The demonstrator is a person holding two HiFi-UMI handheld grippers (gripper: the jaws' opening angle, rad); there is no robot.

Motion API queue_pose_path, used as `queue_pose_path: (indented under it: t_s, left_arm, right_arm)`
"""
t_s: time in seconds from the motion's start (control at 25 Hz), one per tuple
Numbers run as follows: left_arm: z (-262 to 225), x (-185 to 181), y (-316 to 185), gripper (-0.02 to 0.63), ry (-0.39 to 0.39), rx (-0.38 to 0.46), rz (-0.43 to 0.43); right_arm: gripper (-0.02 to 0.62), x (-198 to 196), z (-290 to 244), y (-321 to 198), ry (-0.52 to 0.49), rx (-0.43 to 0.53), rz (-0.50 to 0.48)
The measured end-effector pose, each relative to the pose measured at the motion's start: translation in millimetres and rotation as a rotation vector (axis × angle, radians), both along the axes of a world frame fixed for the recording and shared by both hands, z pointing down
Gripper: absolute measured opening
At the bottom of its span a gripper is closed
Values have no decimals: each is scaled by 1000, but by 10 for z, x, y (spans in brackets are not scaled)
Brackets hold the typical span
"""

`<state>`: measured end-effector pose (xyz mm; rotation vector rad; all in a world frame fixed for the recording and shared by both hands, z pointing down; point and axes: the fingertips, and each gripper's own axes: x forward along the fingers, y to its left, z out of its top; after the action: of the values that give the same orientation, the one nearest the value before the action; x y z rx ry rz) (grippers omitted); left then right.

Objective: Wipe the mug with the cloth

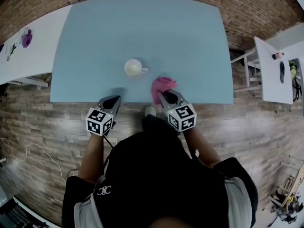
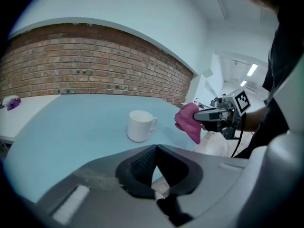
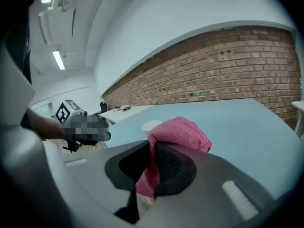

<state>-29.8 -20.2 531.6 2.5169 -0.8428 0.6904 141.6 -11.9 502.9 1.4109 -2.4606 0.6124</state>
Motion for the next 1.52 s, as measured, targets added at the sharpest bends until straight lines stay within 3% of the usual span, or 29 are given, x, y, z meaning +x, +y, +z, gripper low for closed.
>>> queue_pose_path:
  t_s: [0.24,0.44,0.72,1.52]
  left_arm:
    - [-2,142,-131,5,-39,-15,-64]
    - [-82,215,-233,5,45,-58,-132]
    - [6,60,-349,5,43,-83,-179]
    - [9,25,-413,5,38,-78,-139]
  right_arm:
    - [35,-102,-13,-323,-59,-32,-117]
    - [35,-191,-30,-581,-75,-43,-185]
    - [35,-281,16,-823,-32,-71,-170]
    - [35,-124,482,-1067,95,-163,-69]
